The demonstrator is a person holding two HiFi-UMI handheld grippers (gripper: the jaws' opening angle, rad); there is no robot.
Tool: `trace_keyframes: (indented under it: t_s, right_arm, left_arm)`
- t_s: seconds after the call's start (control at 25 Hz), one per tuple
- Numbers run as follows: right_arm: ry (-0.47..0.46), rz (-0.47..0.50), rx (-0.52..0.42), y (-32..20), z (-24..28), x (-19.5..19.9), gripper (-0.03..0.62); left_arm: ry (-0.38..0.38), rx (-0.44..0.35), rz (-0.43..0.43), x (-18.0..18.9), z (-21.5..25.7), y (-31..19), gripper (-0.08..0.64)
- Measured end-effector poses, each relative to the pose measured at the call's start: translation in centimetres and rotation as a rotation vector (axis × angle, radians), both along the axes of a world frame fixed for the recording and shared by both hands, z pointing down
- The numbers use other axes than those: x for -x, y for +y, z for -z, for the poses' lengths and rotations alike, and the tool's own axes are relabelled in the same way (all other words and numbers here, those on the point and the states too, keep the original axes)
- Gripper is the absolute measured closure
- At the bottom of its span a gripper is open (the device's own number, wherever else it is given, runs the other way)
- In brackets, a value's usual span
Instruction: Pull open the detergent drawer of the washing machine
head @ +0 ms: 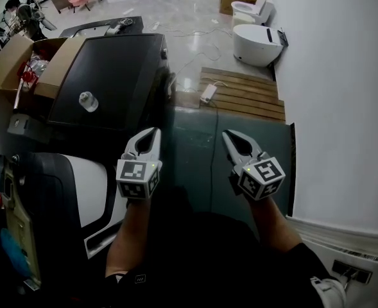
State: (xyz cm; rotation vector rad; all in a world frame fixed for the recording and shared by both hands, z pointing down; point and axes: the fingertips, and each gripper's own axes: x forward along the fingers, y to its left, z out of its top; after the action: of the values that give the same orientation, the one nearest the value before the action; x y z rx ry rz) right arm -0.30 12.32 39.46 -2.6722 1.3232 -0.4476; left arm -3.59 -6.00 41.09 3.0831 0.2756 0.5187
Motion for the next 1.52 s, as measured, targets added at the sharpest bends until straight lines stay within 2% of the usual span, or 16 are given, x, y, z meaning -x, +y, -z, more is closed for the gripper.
trace_keyframes:
  t_s: [0.4,0.76,1.08,1.2,1.36,1.52]
  right_arm:
    - [-0.063,0.011,0.004,-5.4,-1.2,-4.4,0.591]
    - [-0.037,0.000,0.010,-9.2,-1.2,-5.8,0.591]
    - [-0.051,-0.021,0.006,-9.7,-1.4,-5.8,0.591]
    - [-0.051,-0.021,0.008,-10.0,-1.2,-6.0,0.591]
    - [-0.058,-0.001,0.017,-11.0,-1.5,-6.1,0.591]
    - [-0.078,0.035,0.036,-12.3,-2.2,-6.5,0.591]
  left_arm:
    - [-0.041,0.036,-0.027,-5.2,-1.3,-3.9,0.549]
    - [-0.116,0.028,-0.039,-6.7,-1.8,-7.6,0.549]
    - [-0.107,0.042,-0.070,-7.0,-2.6,-8.1,0.549]
    - [-0.088,0.046,-0.074,-7.0,-2.4,-8.3,0.549]
    - [-0.021,0.055,-0.055,-7.0,-1.8,-9.0,0.549]
    - [-0.006,0.059,-0.032,-6.7,-2.0,-9.7,0.549]
